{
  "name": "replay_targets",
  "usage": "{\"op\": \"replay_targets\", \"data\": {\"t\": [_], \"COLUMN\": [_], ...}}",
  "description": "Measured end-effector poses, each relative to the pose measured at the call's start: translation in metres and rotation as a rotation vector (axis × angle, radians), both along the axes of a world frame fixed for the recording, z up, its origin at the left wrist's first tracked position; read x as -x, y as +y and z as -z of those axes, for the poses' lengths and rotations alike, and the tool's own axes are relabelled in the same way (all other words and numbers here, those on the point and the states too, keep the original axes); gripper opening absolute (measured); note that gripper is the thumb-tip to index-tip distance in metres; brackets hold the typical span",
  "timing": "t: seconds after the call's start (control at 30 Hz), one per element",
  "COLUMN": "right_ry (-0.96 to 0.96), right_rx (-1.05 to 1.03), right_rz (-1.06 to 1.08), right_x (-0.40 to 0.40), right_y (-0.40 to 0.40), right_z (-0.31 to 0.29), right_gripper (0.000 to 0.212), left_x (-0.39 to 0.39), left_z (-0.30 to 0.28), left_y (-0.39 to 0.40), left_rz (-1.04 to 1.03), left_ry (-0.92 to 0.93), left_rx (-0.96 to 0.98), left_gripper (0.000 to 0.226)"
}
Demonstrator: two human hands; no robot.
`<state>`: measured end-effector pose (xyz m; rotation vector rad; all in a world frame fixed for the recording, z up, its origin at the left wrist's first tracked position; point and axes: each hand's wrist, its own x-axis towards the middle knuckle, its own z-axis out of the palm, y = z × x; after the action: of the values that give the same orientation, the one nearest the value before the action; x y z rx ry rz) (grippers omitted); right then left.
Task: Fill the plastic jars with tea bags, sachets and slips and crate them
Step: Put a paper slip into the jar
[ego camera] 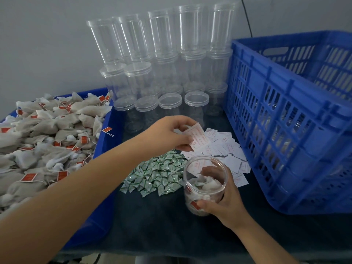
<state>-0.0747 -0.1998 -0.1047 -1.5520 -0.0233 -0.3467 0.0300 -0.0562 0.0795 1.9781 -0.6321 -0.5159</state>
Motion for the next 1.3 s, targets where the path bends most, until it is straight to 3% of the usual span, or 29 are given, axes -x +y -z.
{"op": "replay_targets", "data": {"t": [0.1,0.27,0.43,0.8,1.13,1.3], "right_ry": [-0.004,-0.009,0.0,0.031,0.029,0.072], "right_rx": [0.001,0.01,-0.003,0.027,0.071,0.059], "right_rz": [-0.007,-0.008,-0.015,0.005,-0.015,-0.066], "right_x": [0.001,0.001,0.002,0.004,0.005,0.007], "right_y": [0.001,0.001,0.003,0.004,0.002,0.0], "right_z": [0.0,-0.003,-0.01,-0.004,-0.006,-0.011], "right_gripper": [0.094,0.096,0.089,0.093,0.095,0.1], "left_x": [0.019,0.041,0.047,0.045,0.039,0.039], "left_z": [0.002,0.022,0.032,0.038,0.033,0.036], "left_y": [0.003,0.006,-0.001,-0.01,-0.012,-0.006], "left_rz": [-0.051,-0.096,0.002,0.095,0.18,0.106], "left_ry": [0.079,-0.132,-0.401,-0.497,-0.525,-0.517], "left_rx": [0.081,-0.171,-0.398,-0.801,-0.917,-0.736], "left_gripper": [0.017,0.003,0.013,0.026,0.035,0.03]}}
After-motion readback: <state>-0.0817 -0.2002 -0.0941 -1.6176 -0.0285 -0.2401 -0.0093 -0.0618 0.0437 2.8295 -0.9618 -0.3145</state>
